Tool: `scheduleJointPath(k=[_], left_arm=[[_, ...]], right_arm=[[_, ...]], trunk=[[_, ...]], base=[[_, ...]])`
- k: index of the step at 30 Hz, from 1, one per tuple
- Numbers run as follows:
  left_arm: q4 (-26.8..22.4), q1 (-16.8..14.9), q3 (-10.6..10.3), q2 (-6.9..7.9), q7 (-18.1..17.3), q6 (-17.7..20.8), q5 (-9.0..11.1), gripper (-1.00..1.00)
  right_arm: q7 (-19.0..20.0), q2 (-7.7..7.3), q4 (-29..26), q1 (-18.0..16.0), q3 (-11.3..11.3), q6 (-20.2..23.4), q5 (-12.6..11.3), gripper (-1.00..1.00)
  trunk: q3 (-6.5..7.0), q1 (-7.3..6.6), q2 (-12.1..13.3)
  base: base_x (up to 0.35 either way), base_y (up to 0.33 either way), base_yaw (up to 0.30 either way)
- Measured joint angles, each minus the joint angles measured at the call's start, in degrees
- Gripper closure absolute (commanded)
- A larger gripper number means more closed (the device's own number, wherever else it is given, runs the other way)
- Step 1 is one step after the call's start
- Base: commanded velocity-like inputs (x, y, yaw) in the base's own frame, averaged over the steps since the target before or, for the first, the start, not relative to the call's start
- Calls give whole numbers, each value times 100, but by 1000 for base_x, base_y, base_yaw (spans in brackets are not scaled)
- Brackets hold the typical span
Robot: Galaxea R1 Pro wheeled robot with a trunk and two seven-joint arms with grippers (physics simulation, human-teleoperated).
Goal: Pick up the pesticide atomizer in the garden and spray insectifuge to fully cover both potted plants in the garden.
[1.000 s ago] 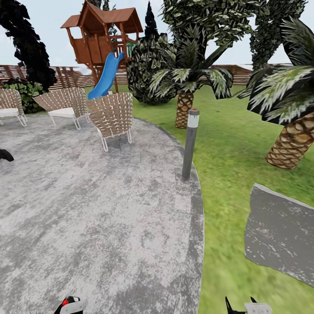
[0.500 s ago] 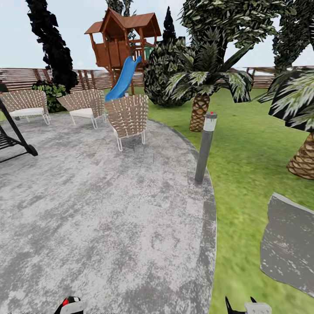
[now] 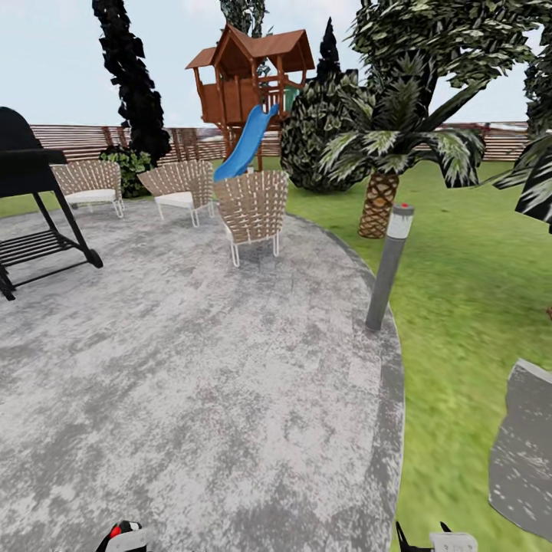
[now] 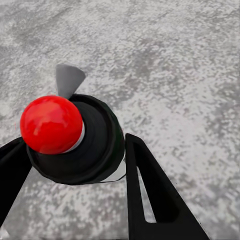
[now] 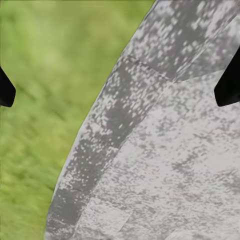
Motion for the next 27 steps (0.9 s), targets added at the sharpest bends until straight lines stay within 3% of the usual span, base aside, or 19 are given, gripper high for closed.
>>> scheduleJointPath(k=[27], left_arm=[[0,0,-11,0,-1,1,-45,100]], right_arm=[[-4,0,-33,0,0,-9,0,-100]], trunk=[[151,0,0]], base=[[0,0,230]])
